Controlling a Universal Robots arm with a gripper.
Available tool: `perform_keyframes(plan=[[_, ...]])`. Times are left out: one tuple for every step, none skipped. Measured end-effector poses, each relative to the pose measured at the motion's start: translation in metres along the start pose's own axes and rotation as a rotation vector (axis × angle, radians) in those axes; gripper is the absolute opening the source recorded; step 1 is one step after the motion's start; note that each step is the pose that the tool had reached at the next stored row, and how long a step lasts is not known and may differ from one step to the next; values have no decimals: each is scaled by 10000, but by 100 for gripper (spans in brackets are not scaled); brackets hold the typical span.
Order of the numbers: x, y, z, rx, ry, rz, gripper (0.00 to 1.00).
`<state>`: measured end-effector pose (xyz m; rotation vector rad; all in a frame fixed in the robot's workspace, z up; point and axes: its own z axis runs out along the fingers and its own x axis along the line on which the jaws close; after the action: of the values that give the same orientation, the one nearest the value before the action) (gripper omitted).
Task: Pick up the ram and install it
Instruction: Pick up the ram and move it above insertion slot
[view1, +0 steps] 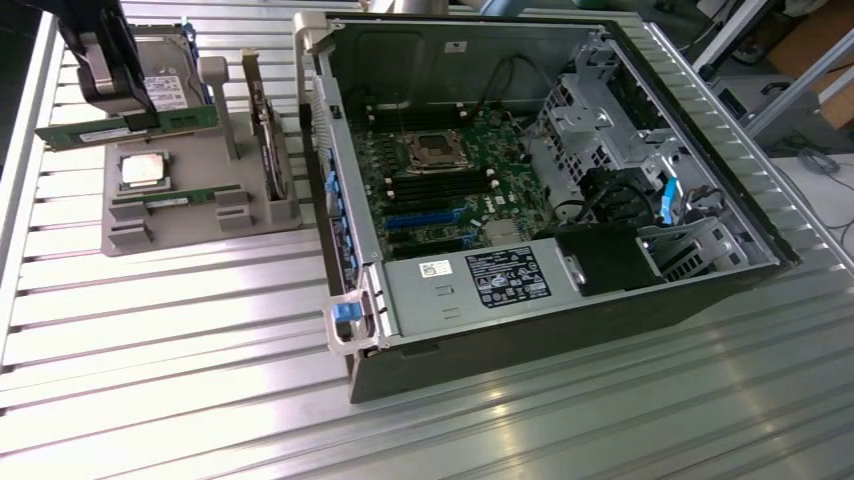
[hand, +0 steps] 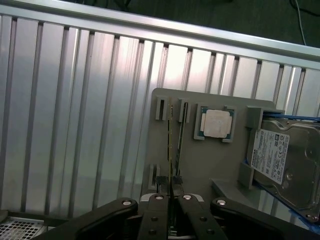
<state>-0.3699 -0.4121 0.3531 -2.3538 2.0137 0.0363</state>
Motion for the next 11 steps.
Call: perform_keyframes(plan=[[0,0,-1,0,0,0,13],[1,0,-2,0,0,0,13],[2,1,-6,0,0,0,13],[3,1,-11,1,0,0,13],[3,1,-16,1,-1,0,13],[3,1,-22,-1,0,0,13],[3,1,-28,-1,0,0,13],[3,1,-35,0,0,0,13],[4,1,-40,0,0,0,13],[4,1,-45,1,-1,0,13],[4,1,-49,1,-1,0,13]])
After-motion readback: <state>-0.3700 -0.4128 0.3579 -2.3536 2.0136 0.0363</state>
